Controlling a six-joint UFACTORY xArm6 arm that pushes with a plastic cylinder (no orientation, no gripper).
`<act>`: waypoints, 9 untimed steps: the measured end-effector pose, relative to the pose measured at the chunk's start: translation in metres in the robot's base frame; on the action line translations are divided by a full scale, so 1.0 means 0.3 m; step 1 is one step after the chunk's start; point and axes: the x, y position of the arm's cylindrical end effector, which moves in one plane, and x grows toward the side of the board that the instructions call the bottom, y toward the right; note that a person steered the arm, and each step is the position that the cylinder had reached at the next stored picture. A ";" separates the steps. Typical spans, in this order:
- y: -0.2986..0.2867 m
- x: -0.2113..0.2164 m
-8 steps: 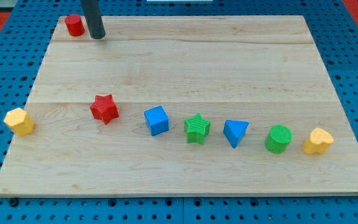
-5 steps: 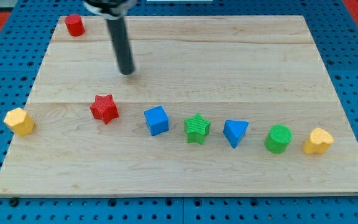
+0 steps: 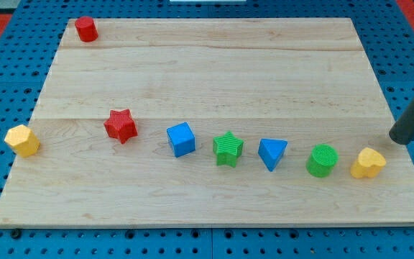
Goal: Move the blue triangle to the top center of the board
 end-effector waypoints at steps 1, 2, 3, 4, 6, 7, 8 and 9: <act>0.000 -0.015; 0.021 0.212; -0.133 0.420; -0.543 0.253; -0.697 0.060; -0.624 -0.058; -0.640 0.044; -0.554 0.088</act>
